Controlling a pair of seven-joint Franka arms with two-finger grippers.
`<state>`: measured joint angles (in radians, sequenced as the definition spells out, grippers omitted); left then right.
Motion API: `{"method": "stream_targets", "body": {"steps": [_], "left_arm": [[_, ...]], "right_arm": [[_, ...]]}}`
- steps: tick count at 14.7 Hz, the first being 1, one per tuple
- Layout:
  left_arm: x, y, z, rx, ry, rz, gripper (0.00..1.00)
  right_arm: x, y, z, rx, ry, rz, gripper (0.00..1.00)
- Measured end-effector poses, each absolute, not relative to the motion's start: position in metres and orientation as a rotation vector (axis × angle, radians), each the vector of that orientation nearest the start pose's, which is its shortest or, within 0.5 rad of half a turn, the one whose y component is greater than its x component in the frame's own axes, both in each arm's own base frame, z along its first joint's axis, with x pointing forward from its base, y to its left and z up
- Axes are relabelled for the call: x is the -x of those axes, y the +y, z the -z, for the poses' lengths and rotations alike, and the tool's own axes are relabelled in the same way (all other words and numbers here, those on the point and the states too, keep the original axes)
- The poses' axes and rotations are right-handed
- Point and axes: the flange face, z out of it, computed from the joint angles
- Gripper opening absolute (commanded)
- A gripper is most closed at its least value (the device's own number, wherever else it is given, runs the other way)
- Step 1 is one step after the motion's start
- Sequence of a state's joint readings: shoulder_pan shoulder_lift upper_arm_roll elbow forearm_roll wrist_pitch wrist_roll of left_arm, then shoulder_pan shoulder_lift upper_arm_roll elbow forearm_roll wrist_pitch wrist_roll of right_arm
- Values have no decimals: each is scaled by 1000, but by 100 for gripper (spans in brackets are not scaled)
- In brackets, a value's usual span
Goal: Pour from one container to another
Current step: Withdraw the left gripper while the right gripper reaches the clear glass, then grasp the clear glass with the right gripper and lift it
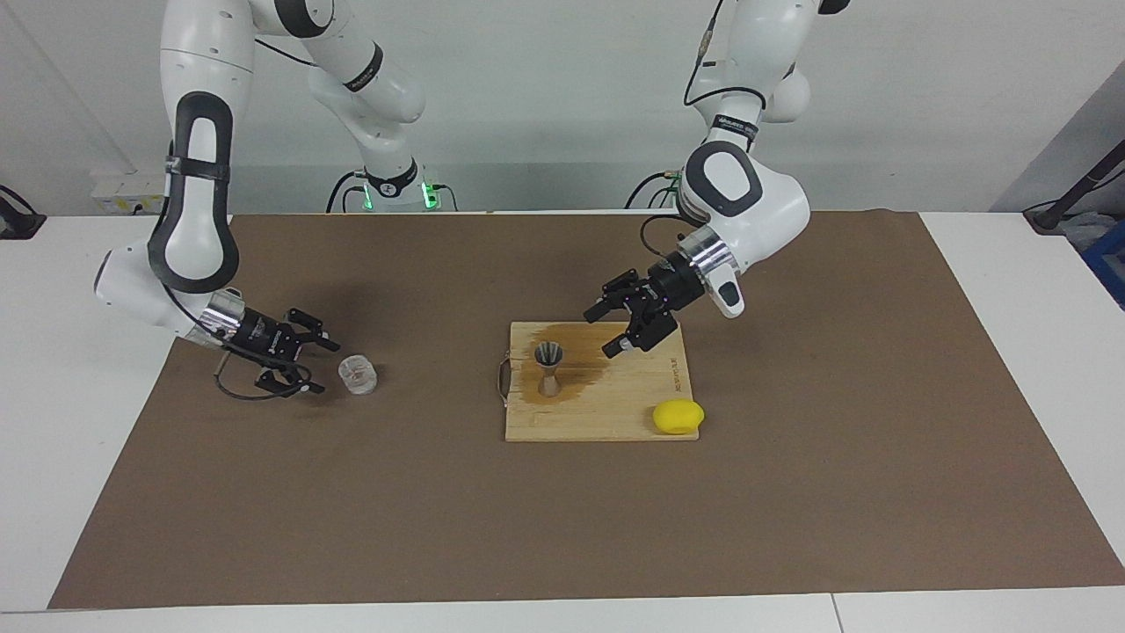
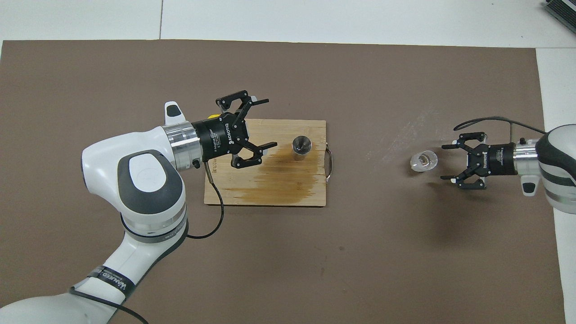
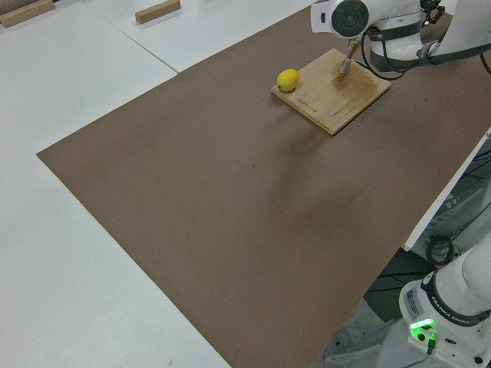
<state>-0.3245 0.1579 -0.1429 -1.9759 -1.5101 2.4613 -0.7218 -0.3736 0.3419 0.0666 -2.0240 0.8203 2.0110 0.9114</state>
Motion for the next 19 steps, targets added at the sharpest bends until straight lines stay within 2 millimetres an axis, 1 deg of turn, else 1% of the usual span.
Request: {"method": "stream_targets", "body": {"steps": [1, 4, 5, 7, 9, 10, 11, 13, 15, 18, 19], "left_arm": [[-555, -271, -427, -1646, 1279, 457, 100], [-556, -271, -430, -1888, 1159, 386, 100], [-557, -270, -431, -1985, 1110, 352, 100], [-558, -264, -432, -2169, 1017, 298, 100], [-565, -244, -436, -2313, 952, 260, 100], [-571, -233, -444, -2372, 926, 228, 100], [-578, -223, -453, -2417, 905, 188, 100], [-587, -212, -469, -2490, 866, 97, 100], [-593, -199, -478, -2603, 821, 12, 100], [-603, -159, -483, -2780, 730, -99, 100], [-606, -145, -484, -2812, 669, -115, 100]], "right_arm": [[-555, -131, -265, 1613, 1886, -698, 88], [-553, -127, -255, 1548, 1882, -679, 88], [-553, -123, -253, 1533, 1879, -670, 88], [-554, -109, -249, 1499, 1875, -681, 89], [-550, -99, -241, 1461, 1889, -693, 91], [-548, -98, -238, 1452, 1897, -694, 94], [-546, -98, -236, 1449, 1901, -695, 94], [-546, -99, -235, 1447, 1906, -693, 93], [-546, -99, -235, 1447, 1907, -692, 93], [-546, -94, -234, 1457, 1900, -696, 91], [-547, -91, -235, 1458, 1894, -694, 86]]}}
